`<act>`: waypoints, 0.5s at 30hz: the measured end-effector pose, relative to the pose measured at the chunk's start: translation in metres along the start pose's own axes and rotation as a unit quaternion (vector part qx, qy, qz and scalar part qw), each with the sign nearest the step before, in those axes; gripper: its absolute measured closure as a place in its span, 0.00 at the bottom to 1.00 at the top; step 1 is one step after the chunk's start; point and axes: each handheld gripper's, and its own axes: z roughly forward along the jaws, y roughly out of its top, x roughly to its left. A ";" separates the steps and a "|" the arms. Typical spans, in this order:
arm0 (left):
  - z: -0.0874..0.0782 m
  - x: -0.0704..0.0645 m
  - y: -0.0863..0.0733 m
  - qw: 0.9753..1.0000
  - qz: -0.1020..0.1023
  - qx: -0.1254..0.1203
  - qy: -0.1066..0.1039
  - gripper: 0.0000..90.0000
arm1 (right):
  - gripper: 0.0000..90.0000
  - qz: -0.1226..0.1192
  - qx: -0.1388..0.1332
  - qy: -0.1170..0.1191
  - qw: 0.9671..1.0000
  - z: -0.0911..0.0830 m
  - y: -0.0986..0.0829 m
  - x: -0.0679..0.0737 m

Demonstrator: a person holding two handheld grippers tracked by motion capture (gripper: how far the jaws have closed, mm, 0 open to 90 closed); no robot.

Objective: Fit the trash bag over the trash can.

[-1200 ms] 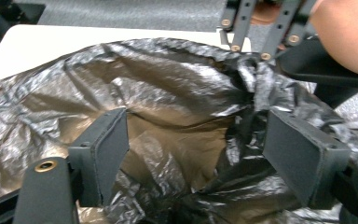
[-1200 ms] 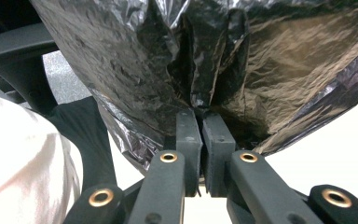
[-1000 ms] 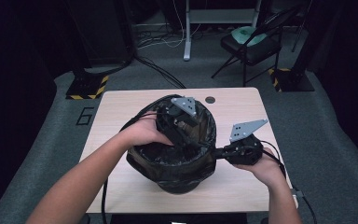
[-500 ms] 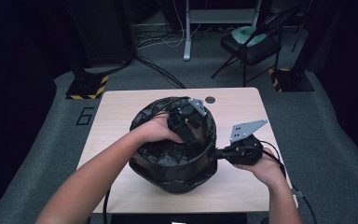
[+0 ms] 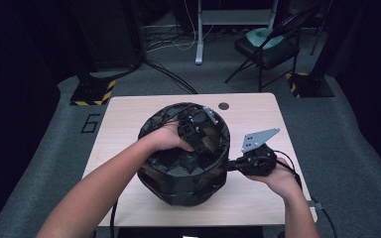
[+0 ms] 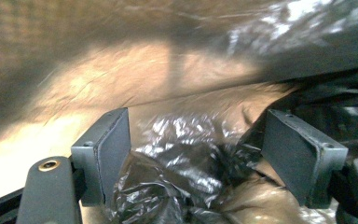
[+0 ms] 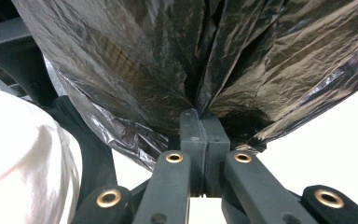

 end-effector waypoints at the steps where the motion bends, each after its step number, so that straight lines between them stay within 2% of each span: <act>1: 0.000 0.001 0.000 1.000 -0.004 -0.001 0.003 0.27 | 1.00 -0.001 0.002 0.001 1.000 0.000 0.000 0.000; 10: 0.002 0.011 -0.005 0.999 -0.040 0.017 0.026 0.29 | 1.00 0.002 0.010 0.000 1.000 0.001 -0.002 0.000; 15: 0.003 0.017 -0.009 0.997 -0.063 0.030 0.027 0.30 | 1.00 0.002 0.016 0.003 1.000 0.003 -0.003 0.001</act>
